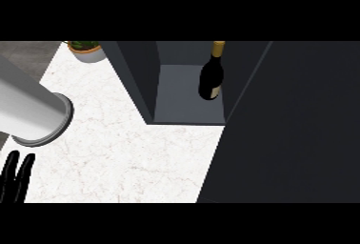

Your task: Pick up the wine, place it into the cabinet and close the cabinet

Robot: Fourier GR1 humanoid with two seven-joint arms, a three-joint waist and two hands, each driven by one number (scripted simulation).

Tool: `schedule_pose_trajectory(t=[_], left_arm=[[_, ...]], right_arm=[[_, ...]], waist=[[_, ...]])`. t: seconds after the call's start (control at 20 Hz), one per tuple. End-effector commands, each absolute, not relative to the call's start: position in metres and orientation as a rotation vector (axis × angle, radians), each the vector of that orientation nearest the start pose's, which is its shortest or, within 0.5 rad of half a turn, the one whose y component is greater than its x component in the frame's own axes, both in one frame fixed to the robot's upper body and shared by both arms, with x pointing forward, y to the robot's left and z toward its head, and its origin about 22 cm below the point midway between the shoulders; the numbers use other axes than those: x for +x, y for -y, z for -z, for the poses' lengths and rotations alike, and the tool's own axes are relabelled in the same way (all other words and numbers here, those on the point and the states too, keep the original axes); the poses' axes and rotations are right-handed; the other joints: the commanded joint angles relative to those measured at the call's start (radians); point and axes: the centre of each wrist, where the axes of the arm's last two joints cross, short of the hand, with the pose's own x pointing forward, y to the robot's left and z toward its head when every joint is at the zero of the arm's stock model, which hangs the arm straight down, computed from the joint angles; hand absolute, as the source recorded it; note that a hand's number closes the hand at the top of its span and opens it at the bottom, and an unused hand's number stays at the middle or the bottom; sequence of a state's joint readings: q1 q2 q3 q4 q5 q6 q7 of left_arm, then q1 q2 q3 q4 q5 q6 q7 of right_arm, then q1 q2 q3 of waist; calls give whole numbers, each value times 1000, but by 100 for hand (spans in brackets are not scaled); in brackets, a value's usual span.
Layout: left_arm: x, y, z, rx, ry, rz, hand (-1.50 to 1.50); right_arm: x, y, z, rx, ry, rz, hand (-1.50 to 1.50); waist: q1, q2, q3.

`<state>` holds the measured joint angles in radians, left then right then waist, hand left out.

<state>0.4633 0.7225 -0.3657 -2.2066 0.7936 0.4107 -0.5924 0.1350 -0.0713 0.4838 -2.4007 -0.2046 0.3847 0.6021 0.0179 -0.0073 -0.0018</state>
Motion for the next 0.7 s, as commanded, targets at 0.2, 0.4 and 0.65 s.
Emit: schedule_pose_trajectory(t=[0.2,0.4,0.65], left_arm=[[93,-312,-94,-164,1948,-234,-150],[92,-335,-103,-173,1950,-228,-150],[94,-351,-111,-202,1955,-196,-150]], right_arm=[[125,120,-190,568,1721,-793,150],[135,83,-184,496,1769,-843,150],[154,46,-186,451,1793,-818,150]], waist=[[13,0,-1],[18,0,-1],[11,4,0]])
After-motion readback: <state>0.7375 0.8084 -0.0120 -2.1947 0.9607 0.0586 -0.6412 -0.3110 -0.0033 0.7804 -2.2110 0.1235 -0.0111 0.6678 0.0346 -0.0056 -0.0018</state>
